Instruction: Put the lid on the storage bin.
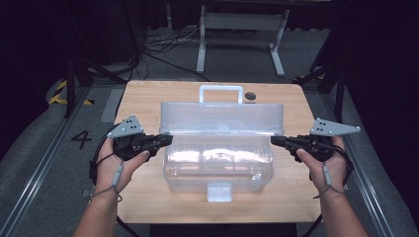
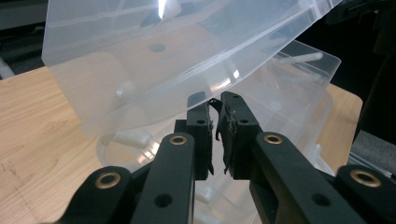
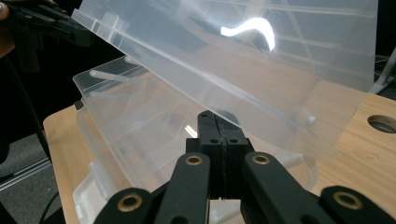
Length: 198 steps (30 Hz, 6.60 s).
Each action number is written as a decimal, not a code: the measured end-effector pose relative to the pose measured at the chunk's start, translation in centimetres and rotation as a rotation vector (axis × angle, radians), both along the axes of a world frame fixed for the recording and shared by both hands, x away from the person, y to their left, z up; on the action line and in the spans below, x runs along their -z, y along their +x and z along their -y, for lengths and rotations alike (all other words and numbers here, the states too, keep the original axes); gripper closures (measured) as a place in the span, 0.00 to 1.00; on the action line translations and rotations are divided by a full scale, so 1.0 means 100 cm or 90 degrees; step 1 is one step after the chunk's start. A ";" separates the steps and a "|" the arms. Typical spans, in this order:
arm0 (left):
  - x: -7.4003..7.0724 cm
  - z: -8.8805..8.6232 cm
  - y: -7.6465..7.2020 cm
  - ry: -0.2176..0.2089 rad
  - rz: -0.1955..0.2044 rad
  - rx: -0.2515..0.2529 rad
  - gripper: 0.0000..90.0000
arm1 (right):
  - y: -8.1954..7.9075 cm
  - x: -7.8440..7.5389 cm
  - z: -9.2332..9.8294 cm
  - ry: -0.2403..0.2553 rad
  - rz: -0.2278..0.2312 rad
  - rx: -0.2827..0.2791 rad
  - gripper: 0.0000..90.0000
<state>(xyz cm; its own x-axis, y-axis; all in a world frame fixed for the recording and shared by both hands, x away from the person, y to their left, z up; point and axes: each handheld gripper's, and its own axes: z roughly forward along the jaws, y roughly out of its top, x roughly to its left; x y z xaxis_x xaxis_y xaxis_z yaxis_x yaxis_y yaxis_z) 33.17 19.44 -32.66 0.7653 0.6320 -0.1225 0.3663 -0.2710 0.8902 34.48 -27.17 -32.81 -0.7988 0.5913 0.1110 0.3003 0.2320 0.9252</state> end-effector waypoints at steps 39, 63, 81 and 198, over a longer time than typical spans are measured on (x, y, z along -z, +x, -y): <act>0.010 0.000 -0.007 0.104 -0.104 0.022 0.99 | -0.011 0.009 -0.001 -0.130 -0.096 -0.004 1.00; 0.014 0.004 -0.011 0.188 -0.152 0.056 0.99 | -0.011 0.016 -0.004 -0.205 -0.151 -0.037 1.00; 0.020 0.004 -0.011 0.230 -0.189 0.090 0.99 | -0.011 0.022 -0.006 -0.264 -0.181 -0.055 1.00; 0.098 -0.059 0.050 0.187 -0.145 -0.156 0.79 | 0.055 0.089 0.084 -0.158 -0.160 0.168 0.79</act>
<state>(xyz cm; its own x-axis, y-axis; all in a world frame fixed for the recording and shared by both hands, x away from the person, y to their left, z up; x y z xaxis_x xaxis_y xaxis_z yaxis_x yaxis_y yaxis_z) 38.14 25.39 -42.45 0.5622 0.8249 -0.0590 0.6296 -0.3807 0.6772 39.98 -35.56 -41.69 -0.5833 0.8046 0.1113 0.5873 0.3231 0.7421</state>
